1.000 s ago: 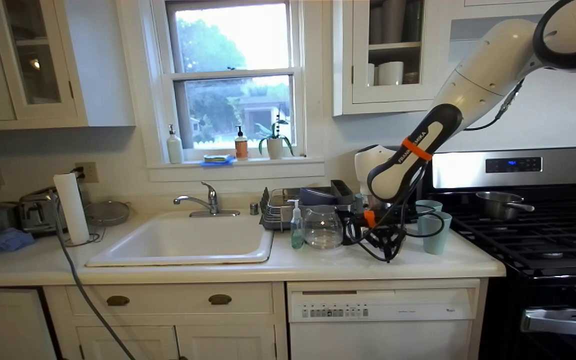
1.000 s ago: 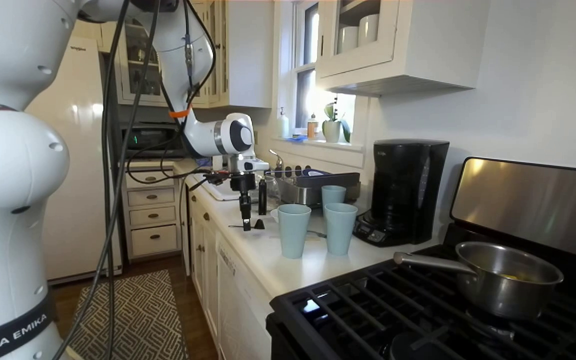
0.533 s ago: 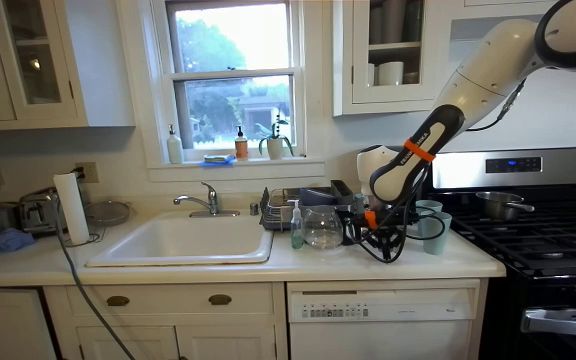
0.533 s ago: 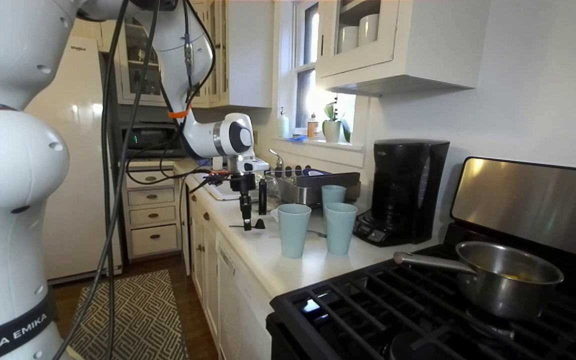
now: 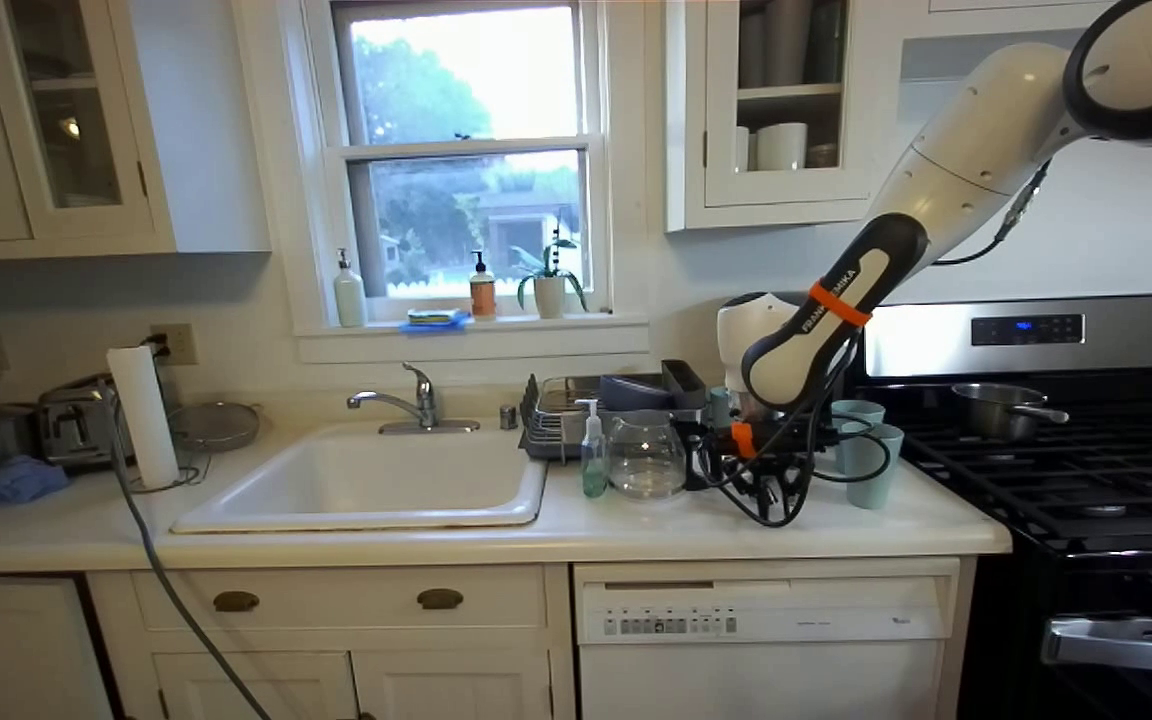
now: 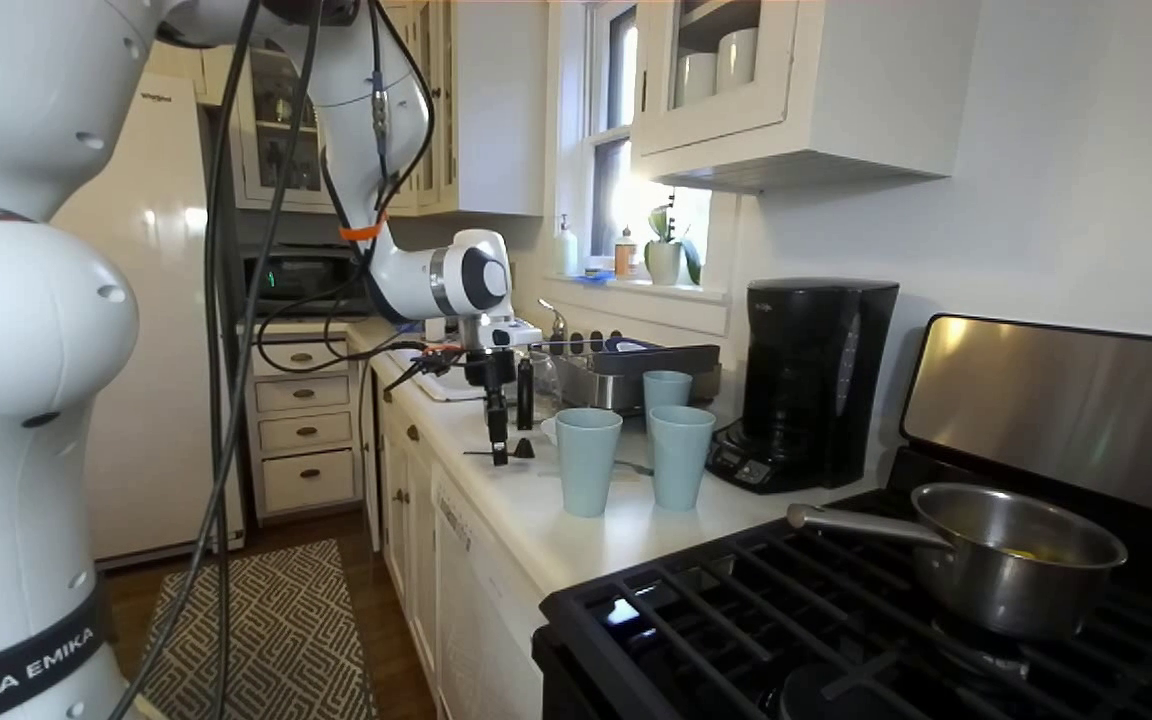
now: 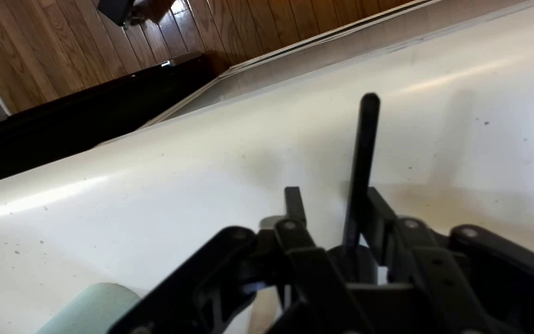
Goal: Put the black object on the counter
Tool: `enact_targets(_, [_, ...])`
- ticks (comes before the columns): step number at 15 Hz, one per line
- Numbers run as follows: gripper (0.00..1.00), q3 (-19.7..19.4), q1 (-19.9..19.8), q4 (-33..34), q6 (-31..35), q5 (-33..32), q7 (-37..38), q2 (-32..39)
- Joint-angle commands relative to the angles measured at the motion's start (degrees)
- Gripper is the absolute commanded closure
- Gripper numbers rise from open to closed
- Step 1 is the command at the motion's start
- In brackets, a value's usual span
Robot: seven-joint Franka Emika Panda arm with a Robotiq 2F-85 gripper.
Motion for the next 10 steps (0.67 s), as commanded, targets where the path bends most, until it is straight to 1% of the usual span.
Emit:
enact_targets(1, [0.31,-0.16,0.01,-0.49,1.19,0.00,-0.29,-0.60])
enact_targets(4, [0.11,-0.17,-0.05,-0.39,1.10,0.05,-0.42,-0.74])
enact_targets(5, [0.02,-0.12,-0.09,-0.42,1.04,0.12,-0.52,-0.75])
enact_targets(8, [0.00,0.17,-0.38,-1.10,0.98,0.62,-1.38,-2.43])
enact_targets(9, [0.00,0.54,-0.77,-1.56,0.35,0.93,-3.02,-3.69])
enact_targets(10, [0.00,0.91,-1.30,-2.93,1.24,0.53,-6.05,-5.53])
